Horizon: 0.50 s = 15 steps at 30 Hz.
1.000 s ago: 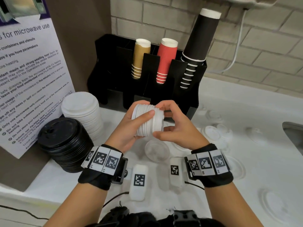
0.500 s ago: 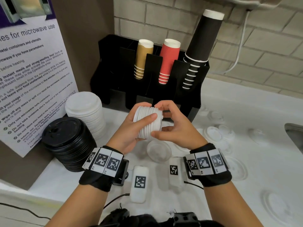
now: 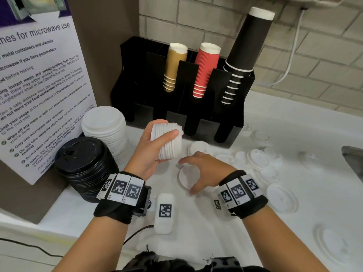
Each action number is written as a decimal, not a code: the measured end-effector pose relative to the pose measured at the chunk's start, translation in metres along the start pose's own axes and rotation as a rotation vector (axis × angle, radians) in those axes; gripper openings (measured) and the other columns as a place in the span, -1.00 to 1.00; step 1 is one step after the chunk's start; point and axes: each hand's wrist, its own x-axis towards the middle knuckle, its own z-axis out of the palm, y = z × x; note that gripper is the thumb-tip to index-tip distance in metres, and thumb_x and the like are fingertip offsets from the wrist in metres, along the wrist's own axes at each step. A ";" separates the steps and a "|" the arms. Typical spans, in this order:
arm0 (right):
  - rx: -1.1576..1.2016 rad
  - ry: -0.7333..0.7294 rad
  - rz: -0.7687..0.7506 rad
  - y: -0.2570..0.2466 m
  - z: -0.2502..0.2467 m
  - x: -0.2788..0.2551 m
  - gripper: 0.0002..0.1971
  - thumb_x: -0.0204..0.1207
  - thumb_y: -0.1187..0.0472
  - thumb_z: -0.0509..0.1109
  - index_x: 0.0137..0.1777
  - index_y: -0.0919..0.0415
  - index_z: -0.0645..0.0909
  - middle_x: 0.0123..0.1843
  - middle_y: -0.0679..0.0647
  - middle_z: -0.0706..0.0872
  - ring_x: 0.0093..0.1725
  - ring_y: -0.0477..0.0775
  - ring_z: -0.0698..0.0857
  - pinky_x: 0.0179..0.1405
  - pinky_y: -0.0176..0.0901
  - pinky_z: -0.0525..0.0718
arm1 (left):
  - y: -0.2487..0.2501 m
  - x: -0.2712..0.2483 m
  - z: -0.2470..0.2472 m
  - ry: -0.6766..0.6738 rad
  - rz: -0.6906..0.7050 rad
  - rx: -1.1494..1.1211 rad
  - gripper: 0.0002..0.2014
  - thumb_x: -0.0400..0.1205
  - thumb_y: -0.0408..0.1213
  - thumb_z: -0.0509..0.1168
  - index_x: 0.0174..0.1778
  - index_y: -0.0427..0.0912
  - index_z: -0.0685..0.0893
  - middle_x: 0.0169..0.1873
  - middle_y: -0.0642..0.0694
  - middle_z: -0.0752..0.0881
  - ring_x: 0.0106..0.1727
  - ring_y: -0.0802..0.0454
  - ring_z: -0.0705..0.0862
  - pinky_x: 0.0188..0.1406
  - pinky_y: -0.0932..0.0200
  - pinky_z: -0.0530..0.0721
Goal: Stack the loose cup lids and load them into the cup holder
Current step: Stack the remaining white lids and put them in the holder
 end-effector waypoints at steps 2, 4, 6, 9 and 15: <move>-0.025 -0.013 0.018 0.000 0.003 0.005 -0.10 0.20 0.05 0.67 0.51 -0.26 0.30 0.30 0.02 0.44 0.28 0.08 0.41 0.10 -0.12 0.46 | 0.000 0.000 0.000 -0.005 -0.005 -0.001 -0.48 0.28 -0.01 0.49 0.18 0.17 0.59 0.05 0.10 0.67 0.11 0.03 0.66 -0.27 0.12 0.73; -0.008 -0.008 0.025 0.001 0.002 0.007 -0.13 0.24 0.07 0.63 0.51 -0.27 0.28 0.22 0.02 0.44 0.22 0.06 0.43 0.05 -0.15 0.46 | 0.001 0.000 0.000 -0.011 -0.007 0.000 -0.50 0.27 -0.01 0.49 0.15 0.19 0.60 0.05 0.10 0.67 0.10 0.04 0.67 -0.29 0.14 0.72; 0.061 0.048 -0.006 0.003 -0.005 0.002 -0.18 0.26 0.08 0.60 0.50 -0.27 0.30 0.17 0.00 0.40 0.16 0.03 0.44 0.08 -0.18 0.48 | 0.002 -0.001 -0.001 -0.013 -0.009 -0.003 -0.52 0.27 -0.01 0.49 0.13 0.19 0.60 0.03 0.10 0.68 0.08 0.05 0.67 -0.29 0.13 0.73; 0.366 0.327 -0.100 0.008 -0.024 -0.010 -0.30 0.24 0.16 0.60 0.32 -0.30 0.39 0.19 0.01 0.39 0.20 0.08 0.54 0.10 -0.21 0.56 | 0.002 -0.001 -0.003 -0.015 -0.019 -0.024 -0.53 0.27 -0.02 0.50 0.11 0.19 0.62 0.03 0.09 0.69 0.07 0.03 0.68 -0.31 0.12 0.73; 1.231 0.796 -0.296 -0.004 -0.030 -0.023 -0.49 0.26 0.25 0.55 0.05 -0.04 0.30 0.10 0.12 0.59 0.03 0.00 0.74 0.06 -0.10 0.71 | 0.002 -0.004 -0.001 -0.059 -0.062 -0.049 -0.53 0.24 -0.02 0.61 0.05 0.21 0.67 -0.03 0.11 0.73 0.02 0.07 0.71 -0.33 0.11 0.73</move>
